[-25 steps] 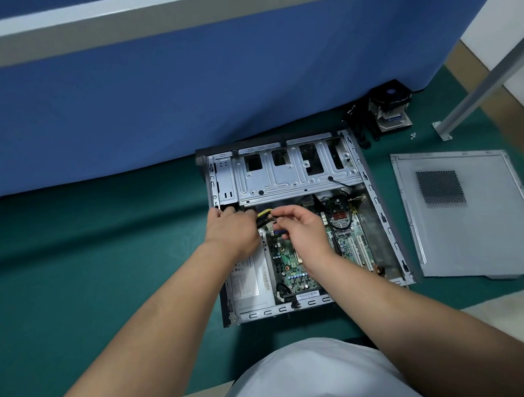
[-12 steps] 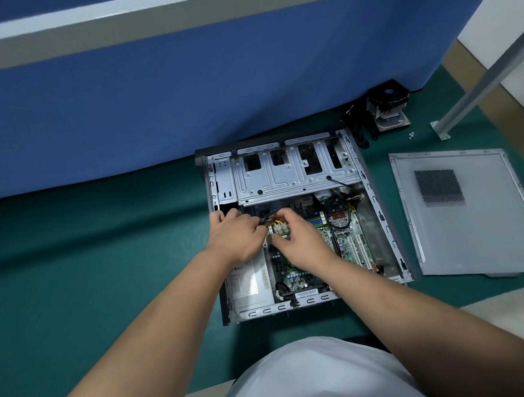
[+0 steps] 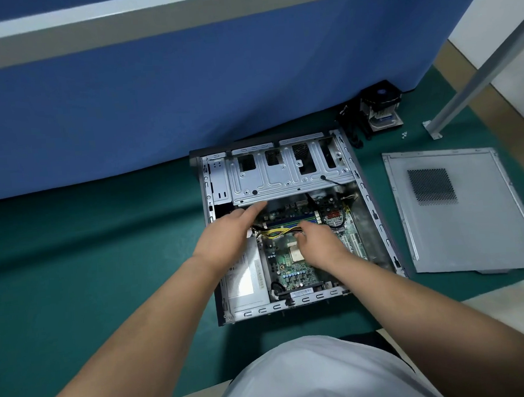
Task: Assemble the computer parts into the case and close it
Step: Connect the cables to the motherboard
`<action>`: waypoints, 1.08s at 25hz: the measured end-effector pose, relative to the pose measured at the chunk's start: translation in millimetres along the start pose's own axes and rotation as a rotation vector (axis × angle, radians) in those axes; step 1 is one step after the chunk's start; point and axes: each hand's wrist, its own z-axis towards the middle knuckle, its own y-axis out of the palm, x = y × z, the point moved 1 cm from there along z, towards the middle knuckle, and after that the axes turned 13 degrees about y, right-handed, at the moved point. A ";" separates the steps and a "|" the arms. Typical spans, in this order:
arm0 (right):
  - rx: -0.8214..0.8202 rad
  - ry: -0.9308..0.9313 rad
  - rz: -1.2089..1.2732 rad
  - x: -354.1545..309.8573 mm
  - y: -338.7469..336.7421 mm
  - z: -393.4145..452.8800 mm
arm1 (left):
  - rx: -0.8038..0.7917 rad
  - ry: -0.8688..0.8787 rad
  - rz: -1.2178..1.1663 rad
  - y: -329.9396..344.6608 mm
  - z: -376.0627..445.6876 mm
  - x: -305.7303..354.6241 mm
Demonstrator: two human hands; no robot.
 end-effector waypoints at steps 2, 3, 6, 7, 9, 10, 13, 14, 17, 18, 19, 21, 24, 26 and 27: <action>-0.048 -0.009 -0.013 7.0 -3.1 1.4 | 0.013 0.084 0.010 0.2 -2.8 -5.3; -0.086 -0.011 -0.008 9.5 -4.3 1.2 | -0.011 0.117 0.035 0.1 -0.5 -10.0; -0.145 -0.035 -0.020 13.9 -7.1 0.0 | -0.143 0.092 0.079 -3.1 11.6 -15.9; -0.145 -0.057 -0.030 14.7 -7.2 -0.2 | -0.167 0.046 0.065 -4.2 15.4 -14.0; -0.159 -0.091 -0.061 15.9 -7.0 -0.2 | -0.266 -0.088 0.050 -2.8 22.4 -4.1; -0.172 -0.093 -0.083 15.9 -6.4 -0.5 | -0.338 -0.170 0.065 -0.4 25.9 2.1; -0.194 -0.069 -0.111 13.9 -4.8 -2.5 | -0.447 -0.355 0.091 7.4 37.3 21.7; -0.191 -0.077 -0.104 13.2 -4.5 -2.6 | -0.424 -0.373 0.097 9.3 38.4 26.4; -0.149 -0.114 -0.050 12.7 -5.3 -0.7 | -0.203 -0.268 0.092 15.3 30.8 26.4; -0.125 -0.121 -0.028 13.2 -6.1 0.1 | -0.152 -0.210 0.052 17.0 26.9 23.6; -0.102 -0.130 -0.012 13.8 -6.8 0.5 | -0.121 -0.154 0.019 18.5 23.0 20.5; -0.072 -0.145 0.018 14.2 -7.1 -0.6 | -0.068 -0.055 0.044 21.3 13.2 17.7; -0.030 -0.136 0.061 14.9 -6.1 -1.9 | 0.056 0.022 0.218 24.4 -1.4 20.0; -0.004 -0.125 0.072 14.4 -6.2 -2.7 | 0.093 0.018 0.239 24.2 -6.4 20.2; 0.003 -0.126 0.080 13.7 -6.5 -3.2 | 0.098 0.036 0.234 23.8 -6.6 19.2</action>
